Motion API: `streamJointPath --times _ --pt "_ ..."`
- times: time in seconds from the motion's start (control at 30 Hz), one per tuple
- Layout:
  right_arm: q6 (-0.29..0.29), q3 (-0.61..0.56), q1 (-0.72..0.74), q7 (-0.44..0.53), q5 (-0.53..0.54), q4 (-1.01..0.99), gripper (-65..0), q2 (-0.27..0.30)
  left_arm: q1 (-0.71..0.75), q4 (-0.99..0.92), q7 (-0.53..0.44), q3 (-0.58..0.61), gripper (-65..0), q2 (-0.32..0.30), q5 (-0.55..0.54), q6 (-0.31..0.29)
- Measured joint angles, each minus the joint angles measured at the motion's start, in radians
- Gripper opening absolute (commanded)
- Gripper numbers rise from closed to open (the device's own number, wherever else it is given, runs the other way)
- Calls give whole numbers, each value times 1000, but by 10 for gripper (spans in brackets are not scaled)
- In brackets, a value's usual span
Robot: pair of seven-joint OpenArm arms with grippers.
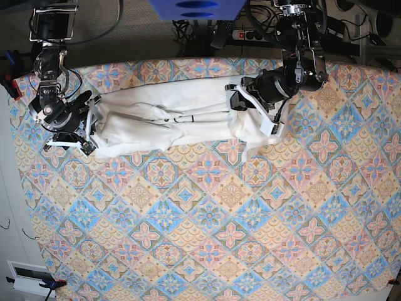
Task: Fold the T-shirt properly
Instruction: 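Lift the collar end with the left gripper and fold it toward the right gripper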
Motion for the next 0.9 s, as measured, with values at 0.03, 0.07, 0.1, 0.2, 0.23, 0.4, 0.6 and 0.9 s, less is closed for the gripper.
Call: streamJointPath --times 0.03,0.07,0.1,0.2,0.23,0.4,0.6,0.9 --pt "0 0 0 0 0 0 -436 0 -2 -1 -1 5 -650 0 0 0" --pt "0 0 1 0 0 0 -436 0 -5 -14 -11 24 -650 0 0 -1" --pt "0 0 2 0 0 0 -436 0 -10 -43 -21 54 -650 -6 0 -3" --pt "0 0 2 0 0 0 -436 0 -35 -136 -10 85 -650 -5 1 -3" --pt "0 0 2 1 1 0 -436 0 -42 -156 -12 85 -650 -5 0 -2" --pt "0 0 2 0 -2 0 -436 0 -52 -167 -63 85 -650 -9 0 -2" --pt "0 0 1 0 -1 0 -436 0 -48 -129 -60 84 -501 -17 1 -1" --pt "0 0 2 0 0 1 -436 0 7 61 -56 18 -443 -134 -105 -10"
